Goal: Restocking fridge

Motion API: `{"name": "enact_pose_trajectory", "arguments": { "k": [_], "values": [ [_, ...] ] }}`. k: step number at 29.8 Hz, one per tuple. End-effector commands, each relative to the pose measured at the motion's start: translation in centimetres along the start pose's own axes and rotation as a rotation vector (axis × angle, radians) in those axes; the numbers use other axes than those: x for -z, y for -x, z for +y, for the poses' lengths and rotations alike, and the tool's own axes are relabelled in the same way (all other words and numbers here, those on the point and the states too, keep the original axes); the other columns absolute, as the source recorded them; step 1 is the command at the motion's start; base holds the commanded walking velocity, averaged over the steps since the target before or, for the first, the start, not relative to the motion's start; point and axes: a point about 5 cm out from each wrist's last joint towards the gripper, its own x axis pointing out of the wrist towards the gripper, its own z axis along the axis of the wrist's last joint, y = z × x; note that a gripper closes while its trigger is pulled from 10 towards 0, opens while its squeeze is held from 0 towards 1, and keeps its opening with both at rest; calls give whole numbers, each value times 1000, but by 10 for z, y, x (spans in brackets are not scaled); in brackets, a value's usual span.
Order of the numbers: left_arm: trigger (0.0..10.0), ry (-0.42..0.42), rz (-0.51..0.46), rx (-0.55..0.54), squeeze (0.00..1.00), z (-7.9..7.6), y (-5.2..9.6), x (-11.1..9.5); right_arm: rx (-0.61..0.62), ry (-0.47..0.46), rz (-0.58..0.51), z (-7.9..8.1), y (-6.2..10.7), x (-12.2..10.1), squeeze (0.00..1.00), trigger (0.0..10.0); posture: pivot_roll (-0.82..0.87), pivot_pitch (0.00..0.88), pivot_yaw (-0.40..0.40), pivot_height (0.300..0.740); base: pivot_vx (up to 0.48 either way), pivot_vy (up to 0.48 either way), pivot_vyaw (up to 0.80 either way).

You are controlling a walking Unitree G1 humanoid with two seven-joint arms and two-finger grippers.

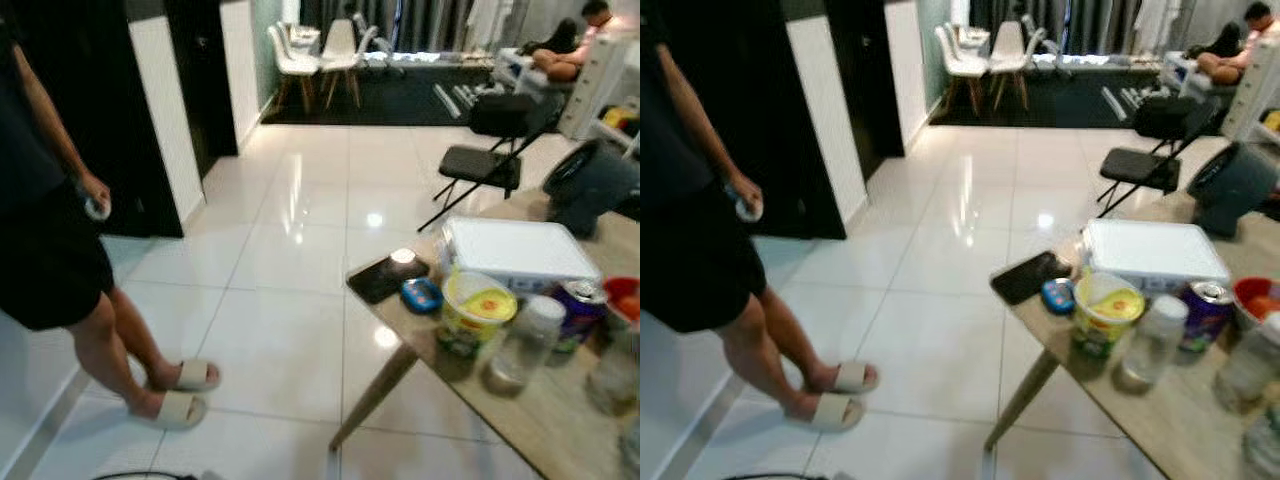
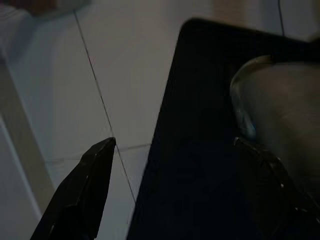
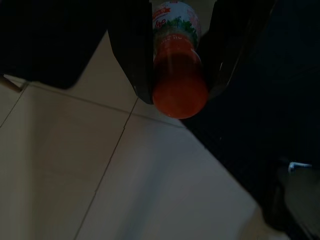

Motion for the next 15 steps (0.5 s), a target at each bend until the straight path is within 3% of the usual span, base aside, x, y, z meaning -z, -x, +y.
{"name": "enact_pose_trajectory", "arguments": {
  "k": [1, 15],
  "values": [
    [10000, 0, 30, 61, 0, -14, 0, 7, -5, -6, -5, 2, 0, -1, 0, 10000, -92, 0, -14, 740, 0, 0, 0],
    [10000, 26, 19, 71, 0, -20, -1, 3, 10, 6, 2, -6, 1, 2, 0, 10000, -99, 0, -30, 740, 0, 0, 0]
  ]
}}
